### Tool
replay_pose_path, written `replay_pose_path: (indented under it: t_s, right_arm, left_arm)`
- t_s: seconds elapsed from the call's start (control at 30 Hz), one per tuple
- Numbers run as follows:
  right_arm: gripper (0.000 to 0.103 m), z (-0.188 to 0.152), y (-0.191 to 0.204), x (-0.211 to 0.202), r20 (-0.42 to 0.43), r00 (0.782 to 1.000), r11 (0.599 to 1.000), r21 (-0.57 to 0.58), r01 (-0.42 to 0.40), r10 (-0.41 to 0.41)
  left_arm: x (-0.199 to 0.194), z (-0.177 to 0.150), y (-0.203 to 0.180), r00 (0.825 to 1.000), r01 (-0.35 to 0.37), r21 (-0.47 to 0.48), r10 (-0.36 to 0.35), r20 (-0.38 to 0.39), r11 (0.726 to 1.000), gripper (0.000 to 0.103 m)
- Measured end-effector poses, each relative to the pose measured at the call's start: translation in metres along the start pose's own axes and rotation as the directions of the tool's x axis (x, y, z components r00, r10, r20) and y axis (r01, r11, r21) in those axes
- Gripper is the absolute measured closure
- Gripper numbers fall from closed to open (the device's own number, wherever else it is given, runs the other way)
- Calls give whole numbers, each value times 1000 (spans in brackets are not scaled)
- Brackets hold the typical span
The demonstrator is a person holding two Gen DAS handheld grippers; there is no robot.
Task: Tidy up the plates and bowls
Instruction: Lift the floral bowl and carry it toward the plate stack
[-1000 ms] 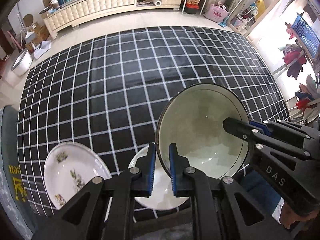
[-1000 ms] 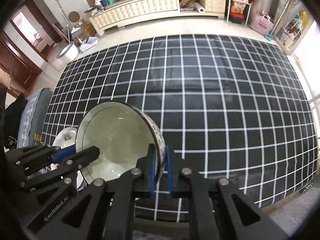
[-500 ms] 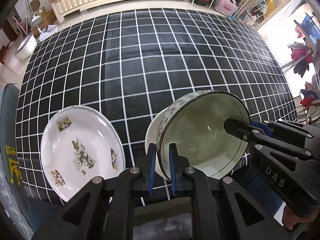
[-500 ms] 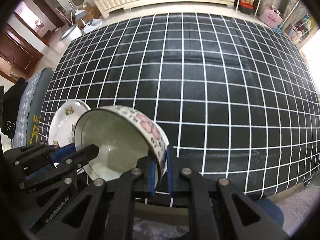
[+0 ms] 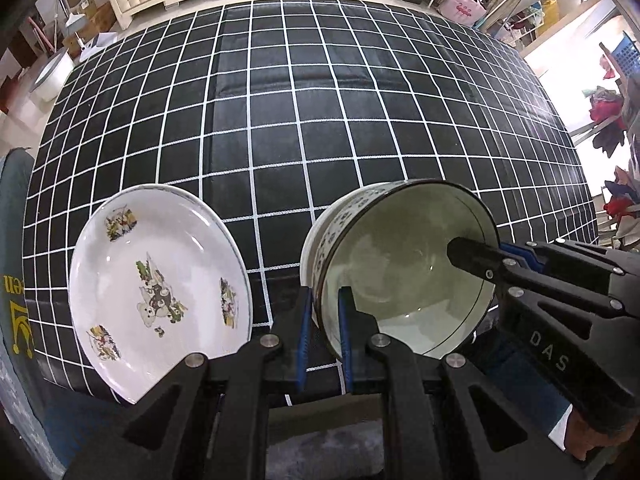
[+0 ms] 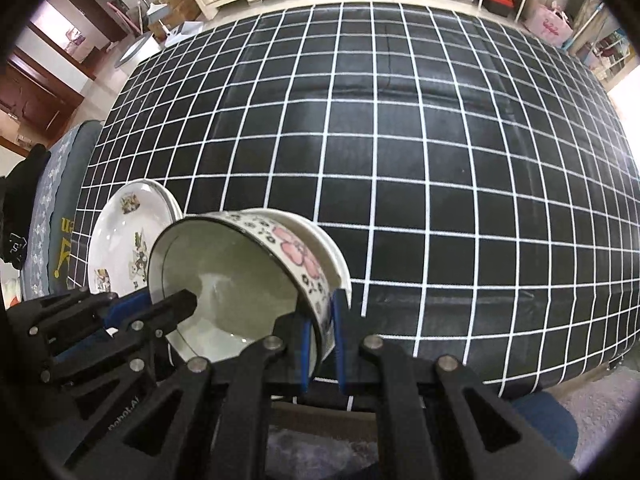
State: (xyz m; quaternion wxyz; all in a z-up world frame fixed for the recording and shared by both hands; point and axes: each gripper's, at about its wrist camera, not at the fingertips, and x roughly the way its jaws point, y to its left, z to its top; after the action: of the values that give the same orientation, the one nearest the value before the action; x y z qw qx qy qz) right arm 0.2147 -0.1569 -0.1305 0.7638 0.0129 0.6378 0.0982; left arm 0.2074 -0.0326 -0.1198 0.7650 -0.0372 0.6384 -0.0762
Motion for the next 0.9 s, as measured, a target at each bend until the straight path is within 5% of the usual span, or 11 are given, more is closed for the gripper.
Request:
replay_pose_path:
  t_s: [0.33,0.57,0.8,0.9]
  right_arm:
    - [82,-4,5,-12,31,999,997,-61,40,-38]
    - [40,-5,-3,-38,101,995,998,-53,13,-8]
    - [27,-10,-22,-46,140,988,997,35,-63,58]
    - [26,-14,-27,-41,148,986,994,73,-83,72]
  left_arm:
    - [6,-5,4,999,-3,37,1,43,999,83]
    - [-13,2,-1,995,13,55,-18,97,998,70]
    - [-27,4,8,986,90,30,-93,139,995,44]
    - [-20,1,11,988,93,55,-99,118,994,43]
